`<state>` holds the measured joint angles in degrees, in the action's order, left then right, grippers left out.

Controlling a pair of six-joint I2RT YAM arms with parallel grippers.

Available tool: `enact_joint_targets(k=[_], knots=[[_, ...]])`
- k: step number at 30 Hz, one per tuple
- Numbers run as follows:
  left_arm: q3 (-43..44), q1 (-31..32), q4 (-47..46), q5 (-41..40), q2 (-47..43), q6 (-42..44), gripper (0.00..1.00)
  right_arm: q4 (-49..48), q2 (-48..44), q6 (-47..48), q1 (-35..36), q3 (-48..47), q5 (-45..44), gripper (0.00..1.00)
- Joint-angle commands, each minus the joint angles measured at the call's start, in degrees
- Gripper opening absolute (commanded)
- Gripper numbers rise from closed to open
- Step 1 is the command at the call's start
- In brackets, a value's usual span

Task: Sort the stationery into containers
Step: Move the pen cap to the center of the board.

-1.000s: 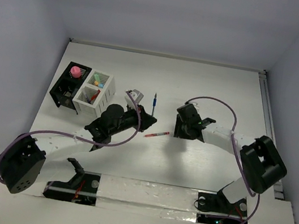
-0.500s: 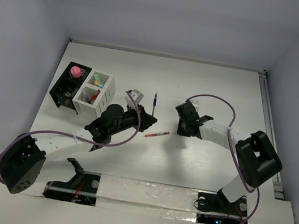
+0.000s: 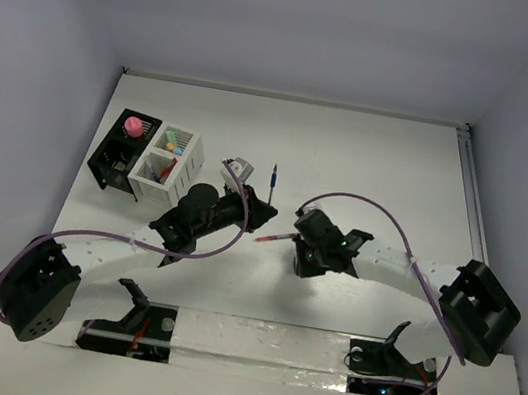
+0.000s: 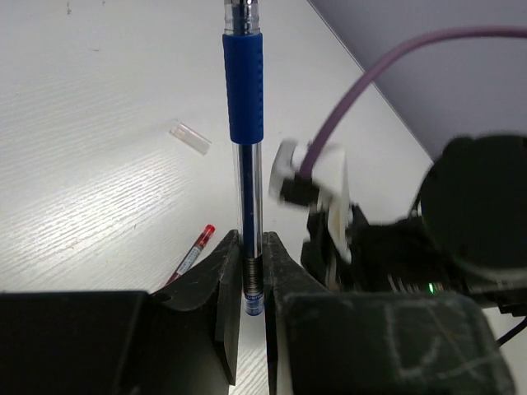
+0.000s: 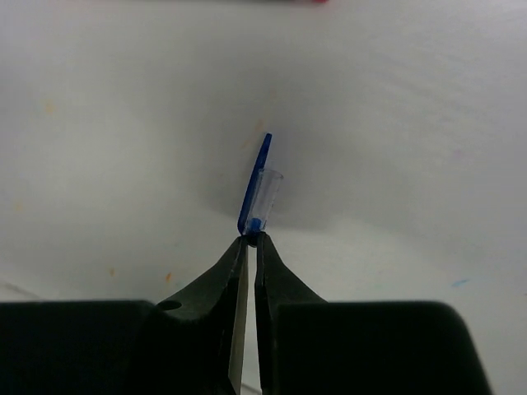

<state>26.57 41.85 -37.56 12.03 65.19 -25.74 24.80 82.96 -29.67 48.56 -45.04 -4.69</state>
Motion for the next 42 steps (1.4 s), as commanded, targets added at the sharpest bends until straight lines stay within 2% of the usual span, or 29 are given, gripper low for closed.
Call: enact_joint_targets(k=[1, 4, 7, 9, 12, 14, 18, 20, 21, 24, 31, 39, 42], knots=[[-0.3, -0.2, -3.5, 0.7, -0.3, 1.0, 0.0, 4.6, 1.2, 3.0, 5.2, -1.3, 6.7, 0.05], [-0.5, -0.2, -3.4, 0.4, -0.5, 1.2, 0.0, 6.6, 4.1, 3.0, 5.2, -1.5, 4.0, 0.06], [-0.6, -0.2, -3.4, -0.1, -0.6, 1.4, 0.0, 7.7, 5.2, 2.1, 5.2, -1.5, 0.3, 0.2], [-0.6, -0.2, -3.4, -0.2, -0.6, 1.4, 0.0, 8.3, 4.0, 1.2, 5.2, -1.5, -1.6, 0.37], [-0.5, -0.2, -3.0, -0.4, -0.8, 1.6, 0.0, 9.2, 1.3, 0.6, 5.2, -2.3, -3.1, 0.45], [-0.4, -0.2, -2.3, -1.7, -1.6, 1.9, 0.0, 7.5, -2.9, 0.9, 6.0, -2.0, -0.8, 0.45], [-0.7, -0.2, 0.5, -7.2, -5.2, 3.3, 0.0, -3.9, -8.3, -1.8, 9.4, 0.5, 8.0, 0.47], [-1.1, -0.2, 1.3, -10.1, -7.5, 3.8, 0.0, -8.9, -9.2, -4.2, 10.9, 2.5, 9.9, 0.47], [-1.3, -0.2, 1.6, -10.8, -8.1, 3.9, 0.0, -15.0, -9.0, -5.0, 11.4, 3.5, 12.6, 0.47], [-1.5, -0.2, 1.7, -11.4, -9.0, 4.0, 0.0, -19.5, -5.2, -7.3, 11.9, 4.6, 13.5, 0.47], [-1.4, -0.2, 1.5, -11.1, -8.3, 3.9, 0.0, -17.9, 1.2, -9.2, 13.1, 3.7, 8.5, 0.47], [-1.5, -0.2, 1.0, -9.4, -7.8, 3.6, 0.0, -6.5, 0.6, -12.1, 13.1, 4.2, -3.6, 0.46], [-1.4, -0.2, 0.8, -9.0, -7.6, 3.6, 0.0, -4.3, -0.7, -12.5, 11.8, 5.5, -4.6, 0.46]])
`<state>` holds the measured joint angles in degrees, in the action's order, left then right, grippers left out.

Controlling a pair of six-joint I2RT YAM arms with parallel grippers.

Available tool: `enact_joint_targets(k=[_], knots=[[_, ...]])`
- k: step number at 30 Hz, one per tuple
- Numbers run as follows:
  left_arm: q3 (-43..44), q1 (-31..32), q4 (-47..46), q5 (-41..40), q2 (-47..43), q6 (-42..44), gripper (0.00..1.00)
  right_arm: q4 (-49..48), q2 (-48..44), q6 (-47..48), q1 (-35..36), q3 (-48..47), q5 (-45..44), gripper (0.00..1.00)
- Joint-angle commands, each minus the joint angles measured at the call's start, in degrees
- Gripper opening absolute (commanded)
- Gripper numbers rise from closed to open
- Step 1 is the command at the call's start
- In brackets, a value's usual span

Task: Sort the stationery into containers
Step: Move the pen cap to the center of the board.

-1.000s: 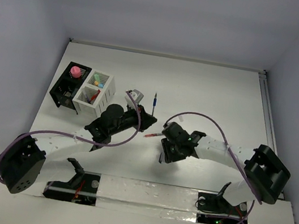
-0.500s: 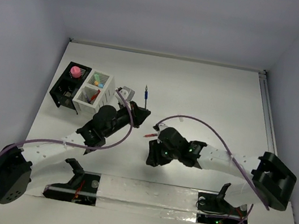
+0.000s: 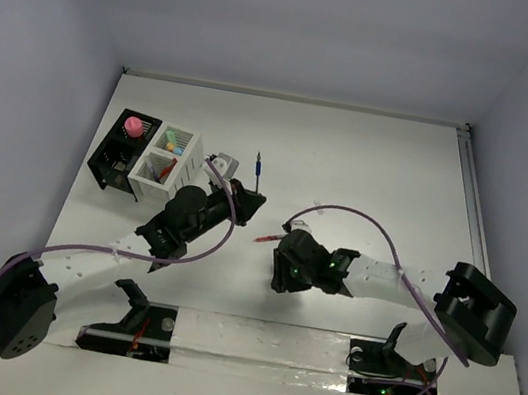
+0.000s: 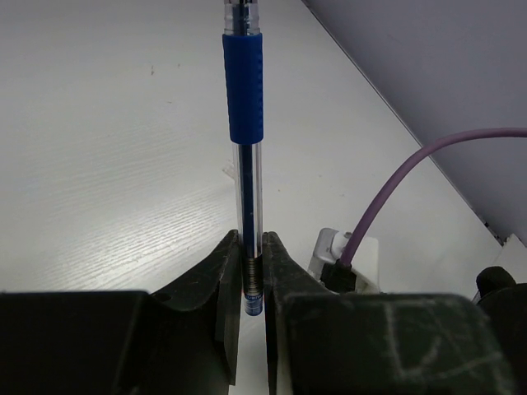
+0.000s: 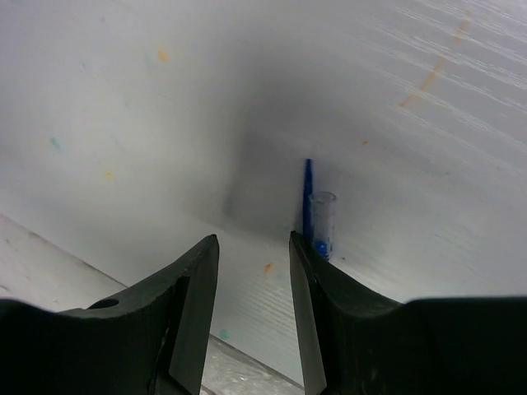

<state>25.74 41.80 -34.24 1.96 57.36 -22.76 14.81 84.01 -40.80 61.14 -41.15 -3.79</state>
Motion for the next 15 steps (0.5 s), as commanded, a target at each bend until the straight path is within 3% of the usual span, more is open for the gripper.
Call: enact_joint_targets(k=[1, 10, 15], knots=[[-0.6, -0.1, -2.5, 1.0, 0.2, 0.5, 0.0, 5.9, -2.2, -1.4, -1.5, 1.9, -5.9, 0.46], [-0.7, -0.1, -2.9, 1.6, 0.6, 0.3, 0.0, 5.4, -7.4, 2.6, -8.1, 3.9, -9.3, 0.52], [-0.6, -0.1, -2.9, 1.6, 1.4, 0.4, 0.0, 4.1, -9.1, 2.2, -8.1, 4.3, -0.8, 0.61]])
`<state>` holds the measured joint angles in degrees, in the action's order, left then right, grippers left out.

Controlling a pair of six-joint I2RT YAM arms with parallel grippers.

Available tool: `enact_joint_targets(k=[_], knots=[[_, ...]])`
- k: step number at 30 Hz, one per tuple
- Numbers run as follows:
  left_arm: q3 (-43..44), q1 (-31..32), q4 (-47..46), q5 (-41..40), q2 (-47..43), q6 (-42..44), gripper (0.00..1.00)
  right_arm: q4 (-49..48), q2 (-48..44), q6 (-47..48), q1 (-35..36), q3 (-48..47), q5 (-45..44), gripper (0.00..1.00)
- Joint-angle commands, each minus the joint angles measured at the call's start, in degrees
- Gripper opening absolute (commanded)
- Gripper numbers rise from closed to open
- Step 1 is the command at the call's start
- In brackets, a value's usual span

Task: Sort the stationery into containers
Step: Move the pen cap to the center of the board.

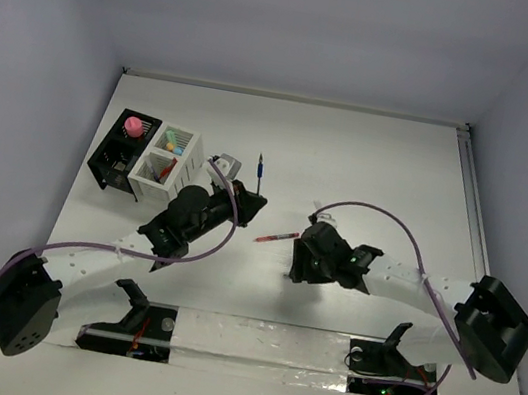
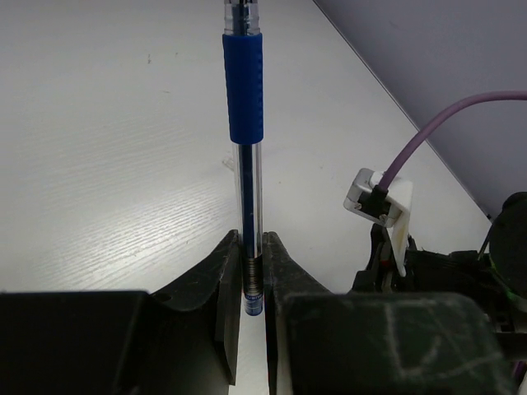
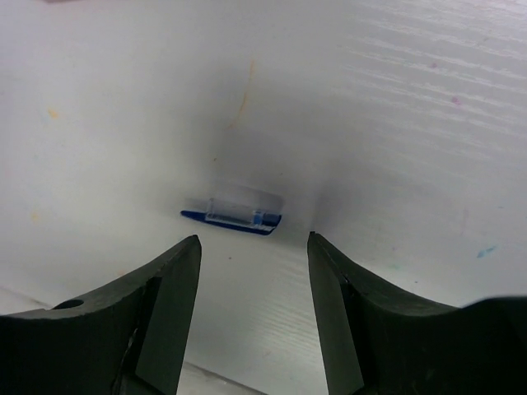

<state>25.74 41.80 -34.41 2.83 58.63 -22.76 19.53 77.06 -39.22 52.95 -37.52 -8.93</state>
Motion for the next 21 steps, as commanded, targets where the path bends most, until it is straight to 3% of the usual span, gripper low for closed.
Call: enact_joint_targets(k=[1, 6, 12, 21], knots=[[-0.6, -0.1, -2.9, 0.8, 0.1, 0.4, 0.0, -0.9, -2.9, 0.3, 0.1, 1.1, 5.4, 0.61], [-0.6, -0.1, -2.9, 0.9, 0.2, 0.3, 0.0, -2.9, -7.3, -1.5, 0.1, 3.2, 11.6, 0.61], [-0.6, -0.1, -2.9, 0.9, 0.1, 0.3, 0.0, -7.6, 1.3, -0.3, 0.1, 2.3, 14.1, 0.63], [-0.6, -0.1, -2.8, 0.9, -0.2, 0.4, 0.0, -3.0, 6.9, 1.0, 0.1, -2.4, 4.9, 0.63]])
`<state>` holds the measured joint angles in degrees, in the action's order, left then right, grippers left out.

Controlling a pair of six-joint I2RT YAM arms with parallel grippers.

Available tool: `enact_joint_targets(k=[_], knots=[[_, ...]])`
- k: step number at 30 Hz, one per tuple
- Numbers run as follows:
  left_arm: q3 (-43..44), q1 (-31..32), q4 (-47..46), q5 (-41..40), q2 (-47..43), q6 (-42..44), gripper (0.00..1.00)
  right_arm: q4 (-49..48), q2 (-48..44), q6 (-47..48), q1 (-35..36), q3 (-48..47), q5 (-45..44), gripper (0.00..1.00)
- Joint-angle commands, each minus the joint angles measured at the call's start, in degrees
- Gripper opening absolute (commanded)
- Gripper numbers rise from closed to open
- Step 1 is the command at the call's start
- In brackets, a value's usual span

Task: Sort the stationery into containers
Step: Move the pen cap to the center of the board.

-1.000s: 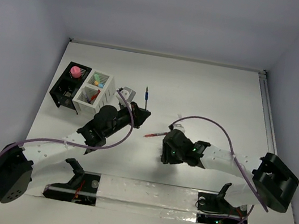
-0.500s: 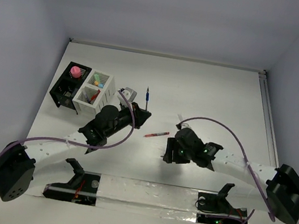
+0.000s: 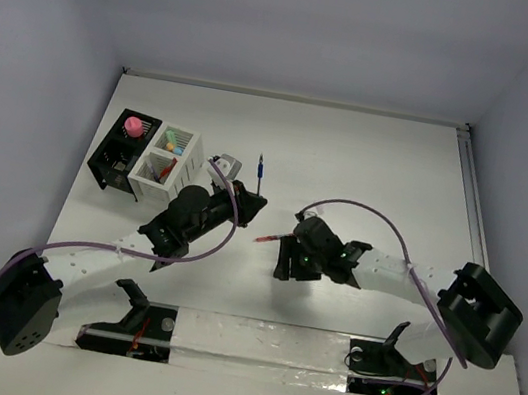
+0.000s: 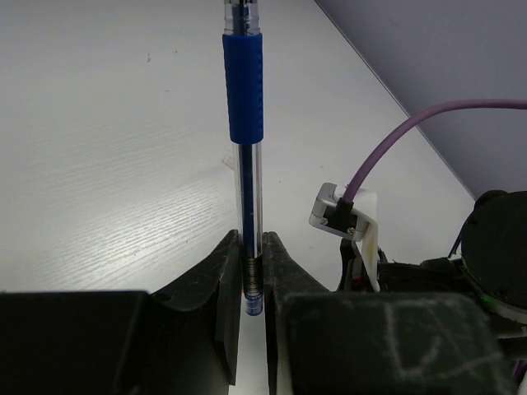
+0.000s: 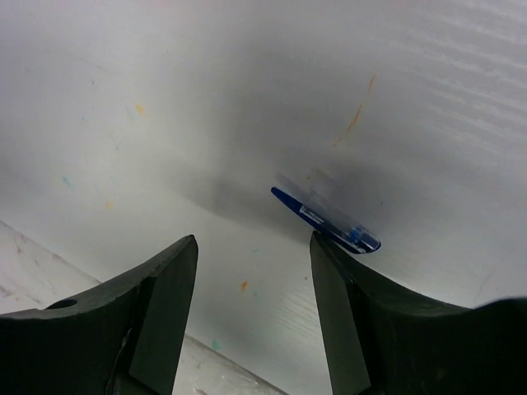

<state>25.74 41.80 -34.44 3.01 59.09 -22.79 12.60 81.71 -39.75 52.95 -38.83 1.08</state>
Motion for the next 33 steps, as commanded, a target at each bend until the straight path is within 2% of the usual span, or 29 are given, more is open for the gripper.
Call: enact_joint_targets(k=[1, 9, 12, 14, 21, 33], knots=[[-0.7, -0.1, -2.7, 0.7, -0.6, 0.5, 0.0, 4.5, 2.6, 1.6, 0.1, -1.5, -6.8, 0.63], [-0.7, -0.1, -2.7, 0.3, -0.9, 0.5, 0.0, 13.8, 4.2, 1.5, 0.1, -5.3, -11.5, 0.66], [-0.8, -0.1, -2.7, 0.5, -1.1, 0.4, 0.0, 12.3, 0.9, 0.5, 0.1, -3.5, -8.4, 0.68], [-0.7, -0.1, -2.7, 0.6, -1.1, 0.5, 0.0, 12.0, -0.3, -0.2, 0.1, -2.2, -9.5, 0.69], [-0.8, -0.1, -3.0, 1.0, -0.6, 0.2, 0.0, 6.6, 0.2, 1.7, -2.4, -1.1, -11.0, 0.69], [-0.7, -0.1, -3.1, 0.9, 0.0, 0.3, 0.0, -4.2, 1.7, 8.1, -8.7, -0.5, -6.5, 0.69]])
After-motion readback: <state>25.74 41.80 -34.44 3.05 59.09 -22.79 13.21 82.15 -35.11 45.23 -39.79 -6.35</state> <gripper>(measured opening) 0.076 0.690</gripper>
